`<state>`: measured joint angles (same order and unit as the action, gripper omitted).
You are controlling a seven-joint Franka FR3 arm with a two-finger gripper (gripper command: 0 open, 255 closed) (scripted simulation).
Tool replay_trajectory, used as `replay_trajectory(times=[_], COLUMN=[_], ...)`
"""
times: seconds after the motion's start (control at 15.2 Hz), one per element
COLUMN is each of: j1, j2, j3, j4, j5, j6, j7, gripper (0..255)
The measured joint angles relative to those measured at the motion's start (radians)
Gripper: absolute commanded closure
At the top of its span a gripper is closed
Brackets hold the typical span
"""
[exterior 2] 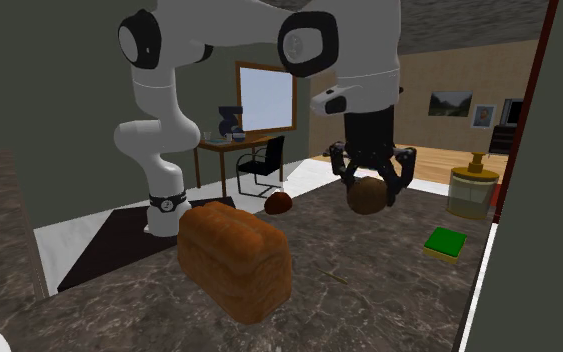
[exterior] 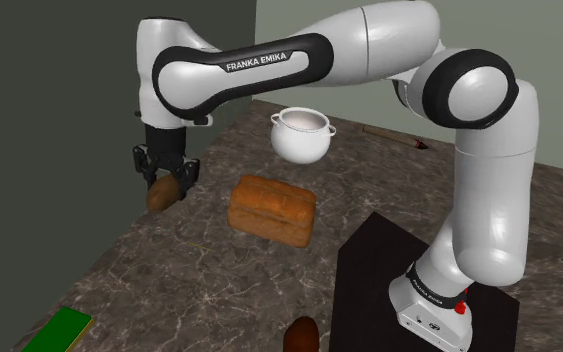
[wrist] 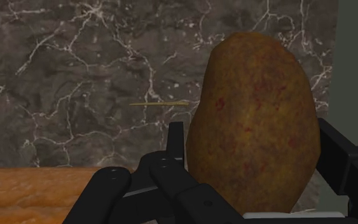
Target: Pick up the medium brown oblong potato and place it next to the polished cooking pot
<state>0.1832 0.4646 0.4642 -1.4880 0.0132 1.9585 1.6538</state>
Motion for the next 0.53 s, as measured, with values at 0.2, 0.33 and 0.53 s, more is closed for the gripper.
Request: replay_trajectory(times=[0.2, 0.33, 0.53], j1=[0.001, 0.001, 0.004], j2=[-0.006, -0.012, -0.016], j3=[0.002, 0.003, 0.005], j4=[0.032, 0.05, 0.085], j5=[0.001, 0.003, 0.004], j6=[-0.037, -0.06, -0.098], j7=[0.004, 0.006, 0.012], gripper=[255, 255, 255])
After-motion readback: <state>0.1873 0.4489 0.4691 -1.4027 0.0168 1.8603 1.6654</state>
